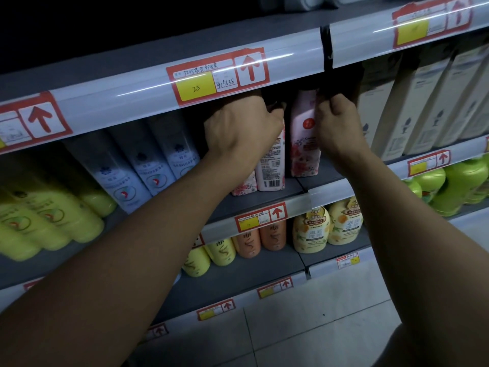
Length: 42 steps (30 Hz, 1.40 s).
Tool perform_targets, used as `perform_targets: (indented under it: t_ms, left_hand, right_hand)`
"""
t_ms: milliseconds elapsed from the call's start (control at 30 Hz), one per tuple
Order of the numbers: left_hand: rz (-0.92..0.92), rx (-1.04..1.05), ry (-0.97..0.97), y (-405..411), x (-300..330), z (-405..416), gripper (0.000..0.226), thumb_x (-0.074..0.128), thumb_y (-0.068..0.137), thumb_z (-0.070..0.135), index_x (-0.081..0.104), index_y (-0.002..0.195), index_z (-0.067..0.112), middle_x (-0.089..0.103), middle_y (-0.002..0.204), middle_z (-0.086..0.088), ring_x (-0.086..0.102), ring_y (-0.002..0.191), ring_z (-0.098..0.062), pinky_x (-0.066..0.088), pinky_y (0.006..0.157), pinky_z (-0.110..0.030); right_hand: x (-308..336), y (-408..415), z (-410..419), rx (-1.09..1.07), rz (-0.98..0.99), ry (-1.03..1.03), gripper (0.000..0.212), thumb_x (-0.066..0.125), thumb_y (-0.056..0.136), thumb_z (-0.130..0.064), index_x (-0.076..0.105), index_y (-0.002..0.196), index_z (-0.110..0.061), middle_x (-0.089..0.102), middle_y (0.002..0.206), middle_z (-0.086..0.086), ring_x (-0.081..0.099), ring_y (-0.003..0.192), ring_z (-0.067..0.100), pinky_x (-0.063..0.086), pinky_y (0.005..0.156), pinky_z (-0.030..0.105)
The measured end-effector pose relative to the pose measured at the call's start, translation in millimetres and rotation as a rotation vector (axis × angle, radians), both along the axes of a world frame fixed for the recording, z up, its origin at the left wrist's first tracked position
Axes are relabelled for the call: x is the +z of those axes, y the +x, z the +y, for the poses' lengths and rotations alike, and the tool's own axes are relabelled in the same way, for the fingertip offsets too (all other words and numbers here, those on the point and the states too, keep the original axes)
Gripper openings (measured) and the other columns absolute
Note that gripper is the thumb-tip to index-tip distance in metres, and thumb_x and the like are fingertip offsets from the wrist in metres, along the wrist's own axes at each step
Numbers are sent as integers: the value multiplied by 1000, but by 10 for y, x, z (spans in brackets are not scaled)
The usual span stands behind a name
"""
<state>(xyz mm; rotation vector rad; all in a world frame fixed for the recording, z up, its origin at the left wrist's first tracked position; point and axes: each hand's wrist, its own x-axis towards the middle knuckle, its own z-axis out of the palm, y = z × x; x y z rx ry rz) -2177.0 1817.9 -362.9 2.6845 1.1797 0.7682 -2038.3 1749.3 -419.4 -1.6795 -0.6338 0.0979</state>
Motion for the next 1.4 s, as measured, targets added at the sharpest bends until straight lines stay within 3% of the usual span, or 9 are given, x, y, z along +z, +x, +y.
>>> perform_targets:
  t_ms: [100, 200, 300, 500, 633, 767, 1100, 1233, 1400]
  left_hand:
    - [4, 3, -1, -1, -3, 21, 56, 49, 103, 56, 44, 62, 19, 47, 63, 4, 38, 55, -13, 27, 53, -29]
    - [-38, -13, -34, 1, -11, 30, 52, 53, 102, 48, 45, 61, 17, 48, 62, 2, 43, 56, -15, 26, 52, -27]
    - [-59, -40, -127, 0, 15, 49, 50, 53, 100, 44, 45, 60, 15, 48, 61, 1, 45, 57, -17, 28, 52, -27]
    - [-37, -99, -247, -13, 62, 84, 41, 52, 100, 43, 52, 69, 16, 58, 72, -3, 52, 65, -17, 36, 55, -26]
    - [-44, -149, -308, -12, 41, 112, 46, 51, 101, 47, 63, 70, 15, 68, 75, -4, 66, 77, -23, 46, 65, -29]
    - [-76, -95, -309, 28, -24, 53, 68, 58, 88, 78, 49, 57, 18, 50, 56, 3, 53, 56, -12, 33, 53, -26]
    - [-114, -86, -504, 33, 33, 185, 50, 63, 96, 57, 60, 69, 16, 57, 67, 4, 54, 69, -17, 36, 61, -27]
    - [-158, -87, -569, 0, 15, 224, 55, 69, 89, 62, 64, 56, 19, 61, 56, 8, 57, 65, -16, 44, 66, -29]
    - [-253, -39, -513, -6, -38, 131, 55, 78, 77, 70, 79, 88, 15, 73, 85, 1, 68, 84, -14, 55, 71, -28]
  right_hand:
    - [-7, -24, -21, 40, 28, 20, 15, 46, 94, -30, 53, 83, -24, 59, 83, -2, 57, 83, 19, 48, 82, 39]
    - [-16, -8, -46, 88, 18, 9, 30, 51, 86, -42, 61, 102, -20, 68, 104, 6, 66, 101, 28, 54, 97, 55]
    - [-33, 24, -77, 68, -10, 23, 50, 52, 74, -56, 60, 108, -20, 69, 110, 8, 68, 104, 30, 55, 94, 59]
    - [34, -74, -117, 10, -49, 30, 63, 59, 72, -52, 61, 119, -10, 69, 110, 8, 68, 101, 26, 58, 90, 54]
    - [40, -89, -85, -13, -59, 16, 61, 64, 74, -51, 61, 120, -12, 69, 109, 6, 68, 98, 23, 59, 87, 51]
    - [13, -49, -65, 2, -65, -14, 58, 58, 73, -57, 59, 115, -18, 67, 113, 7, 67, 103, 26, 58, 90, 53]
    - [-52, 40, -23, 61, -7, -29, 45, 49, 86, -53, 64, 111, -19, 71, 103, 8, 69, 97, 32, 57, 89, 60]
    - [-48, 1, -17, 85, 12, -13, 41, 48, 93, -46, 63, 119, -17, 70, 107, 9, 68, 101, 31, 55, 93, 60]
    - [-47, -13, -20, 88, 19, 14, 26, 50, 99, -35, 61, 113, -16, 69, 105, 11, 68, 100, 33, 57, 92, 57]
